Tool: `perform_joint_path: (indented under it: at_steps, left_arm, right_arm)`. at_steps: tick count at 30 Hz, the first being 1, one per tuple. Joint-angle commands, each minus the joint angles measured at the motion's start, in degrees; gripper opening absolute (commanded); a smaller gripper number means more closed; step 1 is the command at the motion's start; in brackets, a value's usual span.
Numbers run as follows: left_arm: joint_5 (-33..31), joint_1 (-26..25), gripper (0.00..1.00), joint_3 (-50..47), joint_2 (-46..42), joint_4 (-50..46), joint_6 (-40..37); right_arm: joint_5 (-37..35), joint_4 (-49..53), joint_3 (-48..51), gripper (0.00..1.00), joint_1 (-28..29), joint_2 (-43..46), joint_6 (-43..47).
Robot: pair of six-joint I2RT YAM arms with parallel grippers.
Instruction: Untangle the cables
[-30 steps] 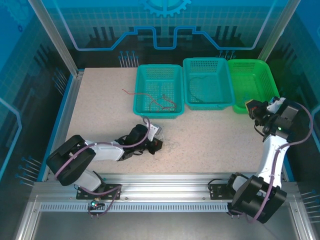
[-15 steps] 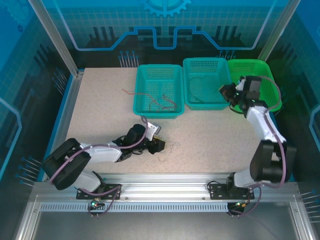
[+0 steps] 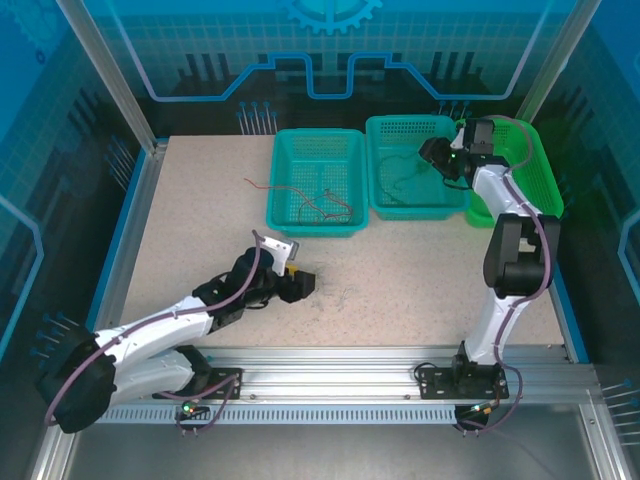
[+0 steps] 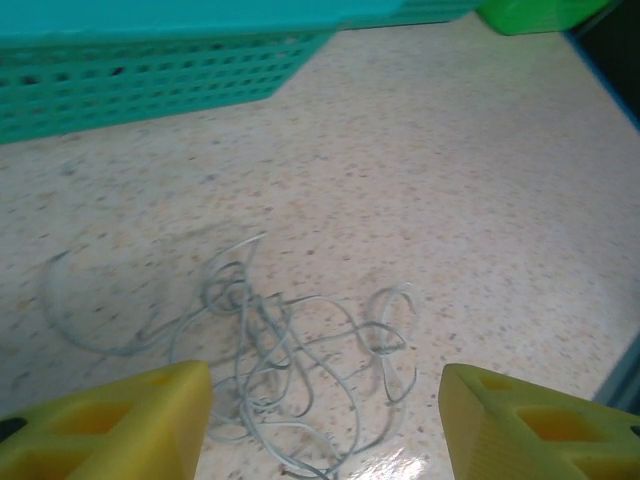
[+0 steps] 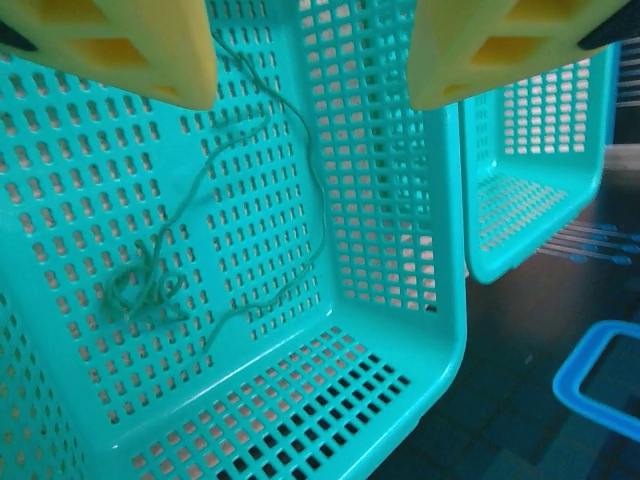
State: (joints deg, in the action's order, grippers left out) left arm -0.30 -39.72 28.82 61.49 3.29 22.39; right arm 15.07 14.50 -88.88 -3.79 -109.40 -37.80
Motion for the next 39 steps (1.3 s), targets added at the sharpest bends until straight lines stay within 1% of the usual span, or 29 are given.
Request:
perform_joint_path:
  at_steps: [1, 6, 9, 10, 12, 15, 16, 17, 21, 26, 29, 31, 32, 33, 35, 36, 37, 38, 39]
  left_arm:
    - [-3.7, 2.0, 0.63, 3.9, 2.3, -9.0, 5.9]
    - [-1.5, 4.8, 0.62, 8.4, 11.1, -11.6, 12.5]
    - [0.3, 6.5, 0.61, 10.7, 16.6, -11.6, 16.0]
    - [1.0, 6.8, 0.61, 11.2, 18.1, -10.7, 16.8]
    - [2.6, 6.9, 0.61, 11.6, 20.3, -8.0, 17.8]
    - [6.6, 6.8, 0.61, 11.9, 23.0, -2.2, 16.4]
    - [7.6, 6.8, 0.62, 12.2, 23.7, -1.0, 15.4]
    - [8.5, 6.8, 0.62, 12.3, 24.4, 0.8, 13.8]
    - [13.8, 6.7, 0.64, 12.3, 26.9, 6.2, 4.6]
    - [10.2, 6.7, 0.67, 14.9, 30.9, 2.4, -3.4]
    - [9.2, 6.7, 0.71, 16.2, 33.5, 2.3, -5.5]
    - [10.2, 6.7, 0.71, 16.2, 34.7, 4.2, -5.4]
    - [11.0, 6.8, 0.65, 16.0, 35.1, 5.2, -4.8]
    - [11.7, 6.7, 0.57, 15.8, 35.3, 6.2, -4.2]
    - [13.9, 6.7, 0.24, 14.5, 35.1, 9.1, -2.3]
    - [14.8, 6.7, 0.14, 13.8, 34.6, 10.5, -1.4]
    - [15.9, 6.7, 0.05, 12.7, 33.9, 12.4, -0.5]
    - [17.2, 6.7, 0.01, 11.4, 32.9, 14.5, 0.2]
    - [18.2, 6.7, 0.0, 10.4, 32.2, 16.2, 0.4]
  right_arm:
    - [1.7, 3.1, 5.0, 0.57, 0.9, 8.4, 4.5]
    - [0.1, 4.7, 18.7, 0.6, 4.1, 24.4, 8.6]
    - [-3.1, 7.9, 25.4, 0.61, 9.0, 34.0, 11.6]
    - [-5.2, 9.4, 27.3, 0.61, 11.1, 36.8, 12.3]
    - [-5.6, 10.4, 31.2, 0.61, 14.5, 41.3, 13.1]
    - [-5.4, 10.3, 37.1, 0.6, 19.6, 46.4, 14.5]
    - [-6.4, 10.4, 38.1, 0.6, 21.3, 47.7, 15.0]
    - [-7.2, 10.5, 40.9, 0.6, 22.7, 48.6, 14.9]
    - [-6.3, 10.4, 44.0, 0.6, 25.7, 49.5, 14.3]
    - [-5.7, 10.2, 43.9, 0.59, 27.9, 48.3, 13.6]
    - [-5.2, 9.6, 43.9, 0.6, 29.1, 47.3, 13.9]
    - [-4.8, 9.0, 44.2, 0.61, 29.9, 46.4, 13.7]
    - [-4.4, 8.5, 44.5, 0.61, 30.4, 45.9, 13.6]
    - [-4.3, 8.1, 44.9, 0.62, 31.0, 45.4, 13.4]
    - [-4.3, 6.6, 45.7, 0.62, 32.6, 44.4, 12.4]
    - [-4.2, 5.9, 46.1, 0.62, 33.4, 43.8, 11.9]
    - [-4.1, 5.0, 46.5, 0.62, 34.6, 43.1, 11.4]
    - [-4.1, 3.9, 46.7, 0.62, 35.9, 42.3, 11.2]
    - [-4.1, 3.0, 46.7, 0.63, 37.1, 41.4, 11.1]
